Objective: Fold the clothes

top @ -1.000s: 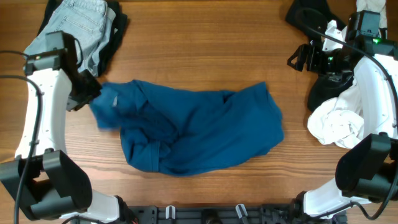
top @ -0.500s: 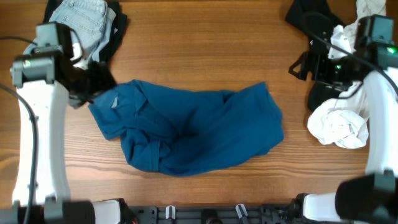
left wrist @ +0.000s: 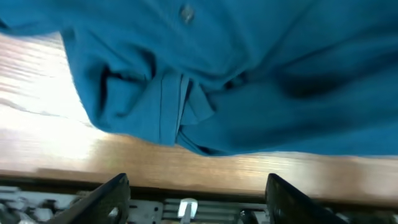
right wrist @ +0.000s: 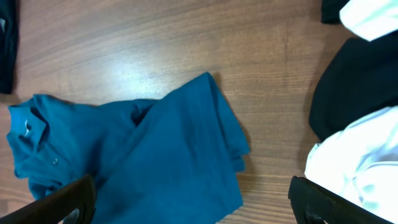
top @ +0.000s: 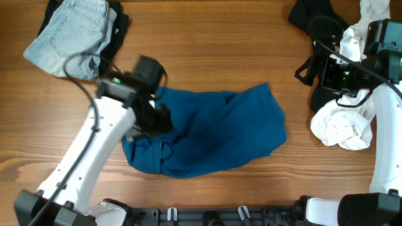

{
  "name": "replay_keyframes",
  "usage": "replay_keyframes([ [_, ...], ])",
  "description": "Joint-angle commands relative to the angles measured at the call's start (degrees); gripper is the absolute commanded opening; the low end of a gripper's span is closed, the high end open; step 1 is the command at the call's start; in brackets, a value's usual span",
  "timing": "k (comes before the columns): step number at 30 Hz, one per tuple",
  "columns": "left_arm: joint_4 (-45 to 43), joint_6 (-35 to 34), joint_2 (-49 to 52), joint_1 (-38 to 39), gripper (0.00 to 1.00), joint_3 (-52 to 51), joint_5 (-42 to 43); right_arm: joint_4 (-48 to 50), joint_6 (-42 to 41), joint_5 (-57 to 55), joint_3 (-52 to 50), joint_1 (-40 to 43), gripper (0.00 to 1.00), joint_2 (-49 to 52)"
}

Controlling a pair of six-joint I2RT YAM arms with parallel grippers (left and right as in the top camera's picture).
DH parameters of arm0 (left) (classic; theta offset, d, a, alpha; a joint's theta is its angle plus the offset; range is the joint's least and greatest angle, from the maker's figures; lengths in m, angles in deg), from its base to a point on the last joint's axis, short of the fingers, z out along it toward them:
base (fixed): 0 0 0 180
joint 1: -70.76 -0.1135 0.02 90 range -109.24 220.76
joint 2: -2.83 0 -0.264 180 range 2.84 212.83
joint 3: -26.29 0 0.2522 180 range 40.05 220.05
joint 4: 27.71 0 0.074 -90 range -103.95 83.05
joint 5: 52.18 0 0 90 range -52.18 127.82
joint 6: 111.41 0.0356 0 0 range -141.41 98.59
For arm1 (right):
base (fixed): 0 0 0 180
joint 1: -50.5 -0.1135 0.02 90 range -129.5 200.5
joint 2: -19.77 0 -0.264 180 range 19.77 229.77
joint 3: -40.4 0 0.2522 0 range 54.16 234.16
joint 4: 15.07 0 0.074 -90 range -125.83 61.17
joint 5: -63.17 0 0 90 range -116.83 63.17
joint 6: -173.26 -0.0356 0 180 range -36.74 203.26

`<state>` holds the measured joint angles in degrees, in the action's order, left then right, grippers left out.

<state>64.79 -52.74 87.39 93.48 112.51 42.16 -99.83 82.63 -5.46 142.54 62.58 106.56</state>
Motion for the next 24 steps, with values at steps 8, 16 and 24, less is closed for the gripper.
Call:
replay_keyframes([
  [8, -14.32, -17.44, 0.42, 3.52, 0.63, -20.68, -4.15, 0.24, -0.87, -0.55, 0.17, -0.24, 1.0, 0.13],
  [16, -23.98, -11.1, 0.55, 1.95, 0.69, -25.4, 0.72, 0.09, -0.87, -0.31, 0.17, -0.24, 1.0, 0.13],
  [24, -25.16, -11.54, 1.27, 1.84, 0.58, -28.72, 1.4, 0.2, -0.87, -0.33, 0.17, -0.24, 1.0, 0.13],
])
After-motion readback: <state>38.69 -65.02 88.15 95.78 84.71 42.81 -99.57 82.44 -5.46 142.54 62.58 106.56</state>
